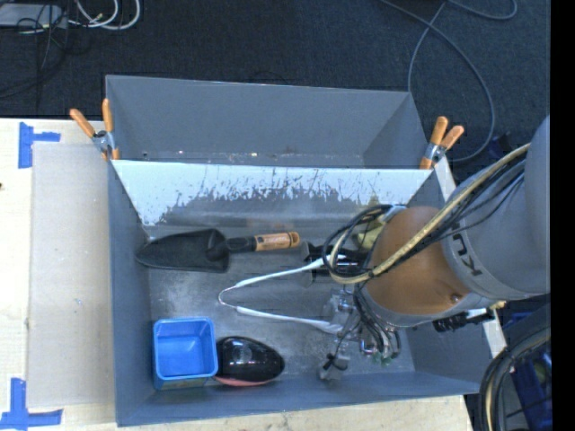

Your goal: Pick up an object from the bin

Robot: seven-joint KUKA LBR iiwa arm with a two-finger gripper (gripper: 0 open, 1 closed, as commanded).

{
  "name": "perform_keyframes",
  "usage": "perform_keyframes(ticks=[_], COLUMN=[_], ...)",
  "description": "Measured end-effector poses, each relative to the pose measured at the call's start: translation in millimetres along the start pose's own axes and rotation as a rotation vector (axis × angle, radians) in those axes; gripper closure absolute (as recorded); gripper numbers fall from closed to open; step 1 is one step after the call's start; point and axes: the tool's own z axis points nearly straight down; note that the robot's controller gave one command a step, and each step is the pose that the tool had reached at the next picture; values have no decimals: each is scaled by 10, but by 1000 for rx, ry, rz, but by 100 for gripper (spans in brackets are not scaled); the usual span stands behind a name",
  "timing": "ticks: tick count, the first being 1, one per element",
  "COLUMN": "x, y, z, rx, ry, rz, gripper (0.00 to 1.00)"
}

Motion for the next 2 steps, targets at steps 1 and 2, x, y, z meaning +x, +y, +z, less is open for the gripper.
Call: perform_keyframes(ticks=[1, 2], x=[13, 22], y=[-24, 137], z=[-5, 16], rx=[-1, 5], ry=[-1, -2], rz=[-40, 16], gripper=[0, 0])
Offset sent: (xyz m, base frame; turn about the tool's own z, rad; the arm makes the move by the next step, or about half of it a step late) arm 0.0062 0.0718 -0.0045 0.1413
